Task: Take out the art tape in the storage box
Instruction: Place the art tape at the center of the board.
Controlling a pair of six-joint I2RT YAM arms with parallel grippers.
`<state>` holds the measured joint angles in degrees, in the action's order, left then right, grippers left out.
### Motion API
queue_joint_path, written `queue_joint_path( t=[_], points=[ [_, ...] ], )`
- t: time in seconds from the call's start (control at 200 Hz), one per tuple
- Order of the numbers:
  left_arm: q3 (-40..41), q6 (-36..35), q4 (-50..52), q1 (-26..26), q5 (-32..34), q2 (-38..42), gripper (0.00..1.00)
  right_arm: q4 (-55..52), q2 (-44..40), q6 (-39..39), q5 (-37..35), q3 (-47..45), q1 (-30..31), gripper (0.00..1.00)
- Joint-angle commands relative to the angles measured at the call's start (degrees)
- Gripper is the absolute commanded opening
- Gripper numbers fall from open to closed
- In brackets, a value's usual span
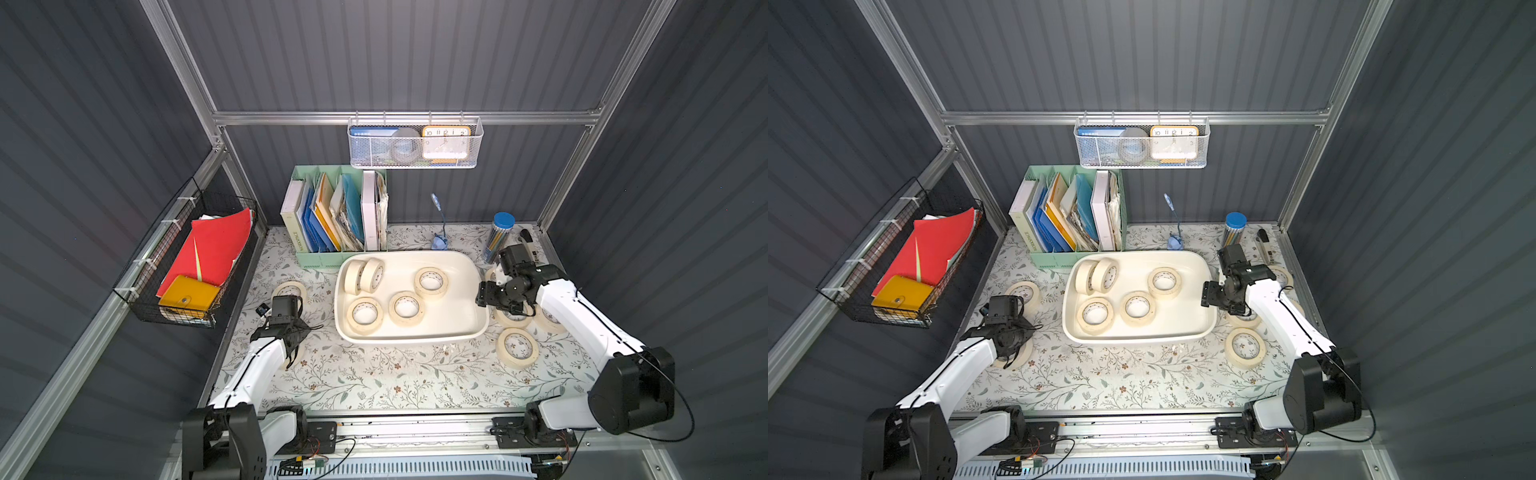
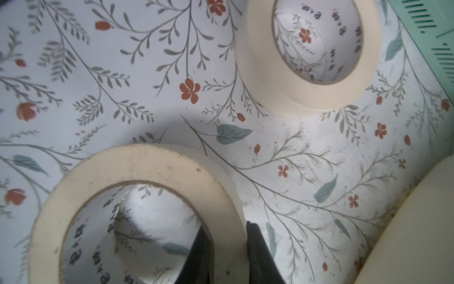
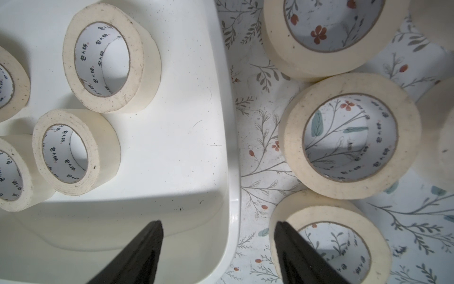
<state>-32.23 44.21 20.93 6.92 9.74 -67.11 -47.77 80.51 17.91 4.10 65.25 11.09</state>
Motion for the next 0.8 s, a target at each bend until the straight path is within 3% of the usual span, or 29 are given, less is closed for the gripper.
queue_joint_path(
  t=[0.0, 0.465, 0.585, 0.795],
  points=[
    [0.1, 3.1, -9.2, 2.1, -3.7, -2.8, 0.00, -0.7, -1.6, -0.8, -0.2, -0.3, 0.2, 0.77],
    [-10.9, -8.4, -7.4, 3.1, -4.8, -19.2, 0.00, -0.8, -1.0, -1.1, 0.7, -0.5, 1.2, 0.78],
    [-10.7, -9.0, -7.5, 3.1, -4.7, -18.5, 0.45, -0.3, -0.7, -0.5, 0.0, 0.9, 3.1, 0.78],
    [-10.7, -10.5, -6.7, 3.1, -4.7, -17.2, 0.80, 2.8, 4.3, 1.1, 0.4, 5.8, 6.0, 0.78]
  ],
)
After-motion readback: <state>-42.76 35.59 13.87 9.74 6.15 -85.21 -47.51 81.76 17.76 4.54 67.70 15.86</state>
